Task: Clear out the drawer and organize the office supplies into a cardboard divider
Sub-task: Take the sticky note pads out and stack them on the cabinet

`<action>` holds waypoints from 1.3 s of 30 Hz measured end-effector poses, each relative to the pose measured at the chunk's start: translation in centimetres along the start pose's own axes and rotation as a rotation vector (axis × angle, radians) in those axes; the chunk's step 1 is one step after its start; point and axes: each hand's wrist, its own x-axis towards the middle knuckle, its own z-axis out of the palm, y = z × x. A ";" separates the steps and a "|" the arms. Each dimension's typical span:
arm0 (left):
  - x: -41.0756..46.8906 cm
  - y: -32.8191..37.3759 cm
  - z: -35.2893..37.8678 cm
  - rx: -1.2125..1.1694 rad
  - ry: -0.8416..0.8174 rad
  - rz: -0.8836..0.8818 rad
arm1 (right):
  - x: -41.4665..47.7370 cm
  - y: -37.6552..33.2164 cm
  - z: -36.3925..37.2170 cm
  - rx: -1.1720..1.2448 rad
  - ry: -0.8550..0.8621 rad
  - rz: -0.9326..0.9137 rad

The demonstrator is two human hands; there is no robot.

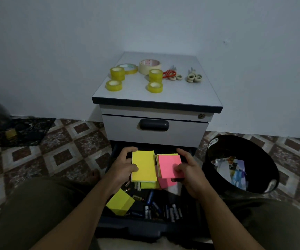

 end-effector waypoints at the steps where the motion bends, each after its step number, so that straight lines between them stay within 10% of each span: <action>1: -0.4 0.7 0.0 -0.022 -0.020 0.038 | -0.6 -0.9 -0.1 -0.014 -0.012 -0.029; 16: -1.7 16.2 4.5 -0.062 -0.086 0.351 | -4.4 -16.7 -3.2 -0.166 0.048 -0.295; 39: 12.3 28.1 12.6 0.995 0.087 0.287 | 9.7 -24.4 -5.4 -0.661 0.290 -0.361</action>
